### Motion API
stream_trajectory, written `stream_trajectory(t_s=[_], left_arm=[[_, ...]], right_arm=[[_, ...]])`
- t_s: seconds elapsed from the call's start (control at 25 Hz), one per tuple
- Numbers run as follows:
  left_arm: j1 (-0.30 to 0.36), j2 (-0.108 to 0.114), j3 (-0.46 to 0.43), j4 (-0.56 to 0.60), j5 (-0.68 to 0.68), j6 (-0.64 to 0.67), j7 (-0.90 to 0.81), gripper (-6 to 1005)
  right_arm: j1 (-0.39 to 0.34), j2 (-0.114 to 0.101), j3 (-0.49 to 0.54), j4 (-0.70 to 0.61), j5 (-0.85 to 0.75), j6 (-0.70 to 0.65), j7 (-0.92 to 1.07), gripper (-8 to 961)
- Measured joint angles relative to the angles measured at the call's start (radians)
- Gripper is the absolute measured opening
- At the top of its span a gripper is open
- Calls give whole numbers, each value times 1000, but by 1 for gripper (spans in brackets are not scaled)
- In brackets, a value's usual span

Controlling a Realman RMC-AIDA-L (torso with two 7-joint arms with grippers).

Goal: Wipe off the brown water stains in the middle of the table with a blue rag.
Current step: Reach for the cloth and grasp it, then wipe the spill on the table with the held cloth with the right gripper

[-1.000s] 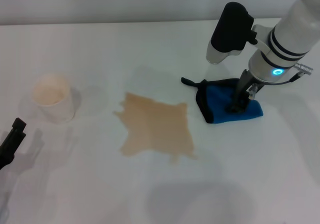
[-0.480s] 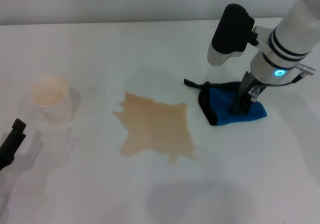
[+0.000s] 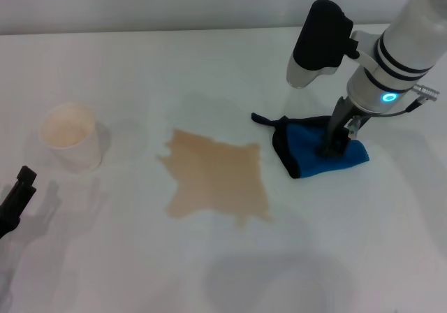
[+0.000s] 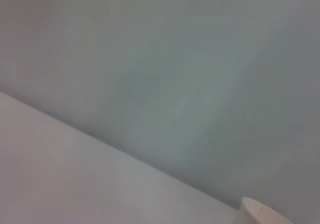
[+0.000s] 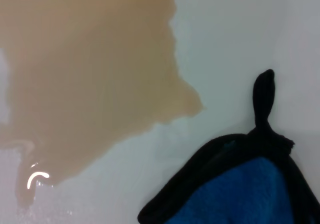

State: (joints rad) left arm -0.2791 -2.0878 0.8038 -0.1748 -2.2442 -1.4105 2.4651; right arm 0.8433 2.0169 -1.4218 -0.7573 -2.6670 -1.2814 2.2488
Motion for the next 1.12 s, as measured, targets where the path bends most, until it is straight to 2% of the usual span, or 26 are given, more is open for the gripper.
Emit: stream_trajectory(t_s=[0.44,0.76,1.04,1.12], left_arm=[[-7,0,0,0,0,4,0,891],[-10,1,0,0,-1,5,0,891],[-15,2,0,0,-5,5,0,891],[-17,2,0,0,-5,6,0,891]], right_arm=[[1,9,-27,-16,36,-42,-1,115],[-36,10,-156,-83,167,-109,-5,116],[-65,10,-314,-147,311,-113,-8,116],[-66,10,-332,-150,330,-110,-8,116]])
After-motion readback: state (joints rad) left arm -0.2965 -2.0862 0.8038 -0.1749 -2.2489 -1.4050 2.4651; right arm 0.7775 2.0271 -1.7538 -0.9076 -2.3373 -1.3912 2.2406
